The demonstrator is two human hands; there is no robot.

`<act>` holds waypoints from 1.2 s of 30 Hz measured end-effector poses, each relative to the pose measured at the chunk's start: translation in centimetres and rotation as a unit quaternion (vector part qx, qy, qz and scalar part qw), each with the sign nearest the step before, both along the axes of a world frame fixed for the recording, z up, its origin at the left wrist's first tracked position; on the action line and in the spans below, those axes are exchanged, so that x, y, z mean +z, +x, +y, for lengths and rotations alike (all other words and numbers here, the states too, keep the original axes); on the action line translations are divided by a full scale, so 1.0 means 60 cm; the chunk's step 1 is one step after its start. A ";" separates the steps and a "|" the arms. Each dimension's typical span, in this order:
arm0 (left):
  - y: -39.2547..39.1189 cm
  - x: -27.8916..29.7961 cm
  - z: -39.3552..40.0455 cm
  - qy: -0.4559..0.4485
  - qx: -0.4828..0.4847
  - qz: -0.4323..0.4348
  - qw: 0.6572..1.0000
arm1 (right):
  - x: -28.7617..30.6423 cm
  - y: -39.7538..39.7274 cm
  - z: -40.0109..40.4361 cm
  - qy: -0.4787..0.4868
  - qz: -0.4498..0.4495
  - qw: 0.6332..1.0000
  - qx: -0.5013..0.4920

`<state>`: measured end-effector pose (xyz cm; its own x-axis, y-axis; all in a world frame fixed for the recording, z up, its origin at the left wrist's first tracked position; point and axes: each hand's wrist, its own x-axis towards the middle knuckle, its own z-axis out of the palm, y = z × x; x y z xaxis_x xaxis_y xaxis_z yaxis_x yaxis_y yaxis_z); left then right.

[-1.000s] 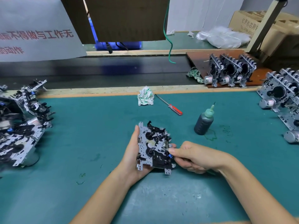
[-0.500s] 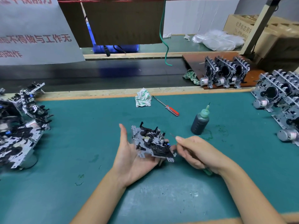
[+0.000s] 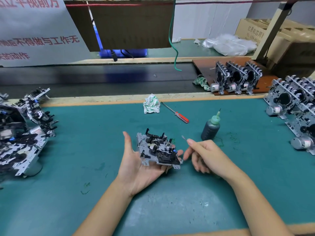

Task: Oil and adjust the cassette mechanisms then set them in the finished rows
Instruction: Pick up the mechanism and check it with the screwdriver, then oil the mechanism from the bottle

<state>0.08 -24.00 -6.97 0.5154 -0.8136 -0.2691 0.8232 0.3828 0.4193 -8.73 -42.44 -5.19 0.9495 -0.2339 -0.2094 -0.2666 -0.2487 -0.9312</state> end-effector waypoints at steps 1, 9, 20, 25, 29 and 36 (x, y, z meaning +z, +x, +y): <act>0.000 0.001 0.001 0.002 0.002 -0.006 1.000 | -0.003 0.001 0.002 -0.053 -0.023 0.998 -0.018; -0.005 0.006 0.001 0.017 0.004 -0.037 0.999 | -0.015 0.008 0.001 -0.220 -0.282 0.855 -0.376; -0.008 0.004 0.002 0.018 -0.016 0.000 1.000 | -0.009 0.014 -0.018 -0.043 -0.220 0.942 -0.249; -0.007 0.006 0.001 0.043 -0.013 0.010 0.999 | 0.010 0.013 -0.005 0.226 -0.262 0.899 -0.268; -0.006 0.002 -0.002 0.055 -0.016 0.013 0.998 | 0.021 0.011 -0.004 0.435 -0.240 0.830 -0.255; -0.005 -0.001 -0.003 0.055 -0.029 0.004 0.998 | 0.017 0.018 0.021 0.361 -0.205 0.867 -0.276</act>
<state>-0.22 -24.15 -7.02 0.4664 -0.8069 -0.3624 0.8458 0.2870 0.4497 -7.66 -41.17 -4.16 0.7640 -0.6244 -0.1625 0.2303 0.4991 -0.8353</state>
